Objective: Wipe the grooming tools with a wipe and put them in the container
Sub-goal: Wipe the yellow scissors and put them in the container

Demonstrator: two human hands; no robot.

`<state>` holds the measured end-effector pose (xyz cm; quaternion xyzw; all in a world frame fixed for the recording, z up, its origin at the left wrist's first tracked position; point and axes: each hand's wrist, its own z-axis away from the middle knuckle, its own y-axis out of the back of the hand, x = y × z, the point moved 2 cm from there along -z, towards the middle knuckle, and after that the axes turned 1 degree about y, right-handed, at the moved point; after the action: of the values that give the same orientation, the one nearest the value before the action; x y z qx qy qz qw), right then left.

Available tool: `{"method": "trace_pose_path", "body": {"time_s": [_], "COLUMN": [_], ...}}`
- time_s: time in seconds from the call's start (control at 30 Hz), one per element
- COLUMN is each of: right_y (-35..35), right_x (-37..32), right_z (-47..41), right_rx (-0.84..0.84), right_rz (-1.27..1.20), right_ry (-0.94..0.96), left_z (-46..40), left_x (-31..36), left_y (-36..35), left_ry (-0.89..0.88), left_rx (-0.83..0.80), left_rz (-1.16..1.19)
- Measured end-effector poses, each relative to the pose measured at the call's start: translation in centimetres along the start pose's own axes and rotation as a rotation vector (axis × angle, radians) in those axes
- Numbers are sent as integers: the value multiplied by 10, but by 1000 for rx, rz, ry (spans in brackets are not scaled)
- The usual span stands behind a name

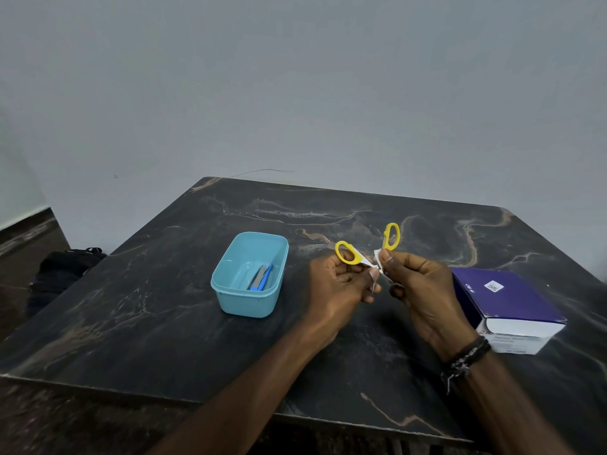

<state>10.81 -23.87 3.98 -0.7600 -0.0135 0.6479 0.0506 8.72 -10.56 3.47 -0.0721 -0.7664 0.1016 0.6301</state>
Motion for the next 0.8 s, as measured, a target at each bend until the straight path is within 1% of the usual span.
{"method": "trace_pose_path", "body": {"time_s": [0.13,0.17,0.23,0.3,0.37,0.47,0.67,0.8], "right_y": [-1,-1,1,2,5,6,3,3], "right_x": [-1,-2,-2,-2,-2,-2,-3,-3], "right_z": [0,0,0,-2,-4,-4,-2,-3], "right_rx": [-119,-121,-66,19,66,59,-9,68], "right_rz": [43,43,7,-78,-144,-147,-53,-80], "right_ry": [-51,-52,-43,-49,-62,-91,-108,-63], "left_z": [0,0,0,0,-1,-1,-1,-1], "left_x": [1,1,0,-1,-1,-3,-4,-3], "left_y": [3,3,3,2,2,2,3,0], "left_ry": [-6,-6,-8,-7,6,25,49,81], "left_rx": [24,23,19,10,-7,-36,-66,-66], "left_rz": [13,12,9,10,3,-37,-95,-86]}}
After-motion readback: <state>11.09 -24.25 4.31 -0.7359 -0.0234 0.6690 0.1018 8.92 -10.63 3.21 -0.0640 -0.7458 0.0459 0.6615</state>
